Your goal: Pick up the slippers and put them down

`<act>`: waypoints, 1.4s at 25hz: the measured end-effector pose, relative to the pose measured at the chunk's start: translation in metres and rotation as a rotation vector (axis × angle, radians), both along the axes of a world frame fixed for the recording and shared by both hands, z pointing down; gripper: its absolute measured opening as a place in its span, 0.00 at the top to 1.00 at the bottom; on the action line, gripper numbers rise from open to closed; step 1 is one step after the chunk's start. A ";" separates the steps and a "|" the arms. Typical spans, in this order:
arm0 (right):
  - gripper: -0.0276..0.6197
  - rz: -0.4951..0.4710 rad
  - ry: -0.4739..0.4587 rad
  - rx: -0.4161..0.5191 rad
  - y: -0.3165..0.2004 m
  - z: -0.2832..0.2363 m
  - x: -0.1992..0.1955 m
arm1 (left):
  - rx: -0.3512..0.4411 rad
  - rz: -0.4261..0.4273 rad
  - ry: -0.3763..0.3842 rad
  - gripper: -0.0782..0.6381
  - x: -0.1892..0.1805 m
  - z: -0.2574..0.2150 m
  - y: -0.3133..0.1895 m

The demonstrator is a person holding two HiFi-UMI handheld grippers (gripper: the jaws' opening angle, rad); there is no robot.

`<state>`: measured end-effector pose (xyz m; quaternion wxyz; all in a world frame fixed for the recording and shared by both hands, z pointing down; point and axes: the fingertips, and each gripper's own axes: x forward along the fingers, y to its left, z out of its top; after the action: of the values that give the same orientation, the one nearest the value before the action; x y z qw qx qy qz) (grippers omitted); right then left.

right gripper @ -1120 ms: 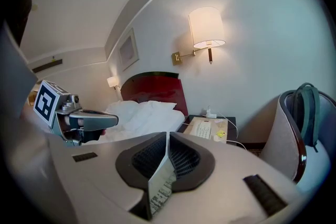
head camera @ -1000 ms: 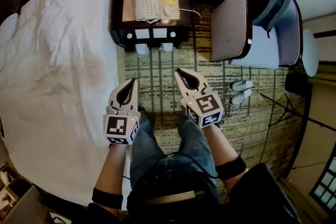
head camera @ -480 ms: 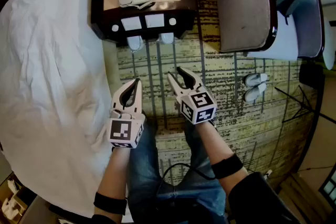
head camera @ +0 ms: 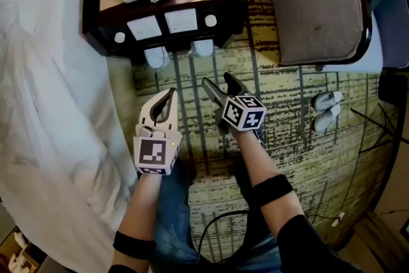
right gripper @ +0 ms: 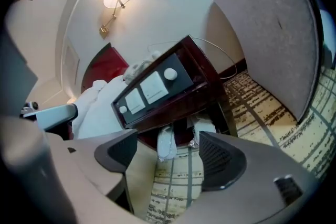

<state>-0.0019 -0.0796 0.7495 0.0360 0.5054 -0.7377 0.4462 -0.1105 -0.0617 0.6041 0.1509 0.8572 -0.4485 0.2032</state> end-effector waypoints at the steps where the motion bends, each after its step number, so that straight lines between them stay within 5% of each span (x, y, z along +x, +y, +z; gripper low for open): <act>1: 0.34 0.016 -0.021 -0.011 -0.006 0.017 0.000 | 0.006 0.008 -0.004 0.89 0.001 0.012 -0.004; 8: 0.32 0.149 -0.210 -0.066 -0.046 0.114 0.002 | 0.070 0.109 -0.051 0.89 0.017 0.092 -0.034; 15: 0.32 0.263 -0.288 -0.095 -0.071 0.194 0.000 | 0.112 0.217 -0.088 0.89 0.031 0.160 -0.056; 21: 0.32 0.389 -0.403 -0.104 -0.096 0.239 0.001 | 0.139 0.231 -0.125 0.89 0.029 0.205 -0.071; 28: 0.32 0.416 -0.451 -0.134 -0.114 0.274 -0.005 | 0.145 0.251 -0.149 0.89 0.027 0.239 -0.078; 35: 0.71 0.455 -0.527 -0.101 -0.124 0.276 -0.008 | 0.141 0.242 -0.143 0.89 0.021 0.247 -0.082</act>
<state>-0.0096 -0.2036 1.0259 -0.2309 0.5216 -0.5671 0.5941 -0.0898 -0.1442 0.8510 0.0325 0.8968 -0.3648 0.2483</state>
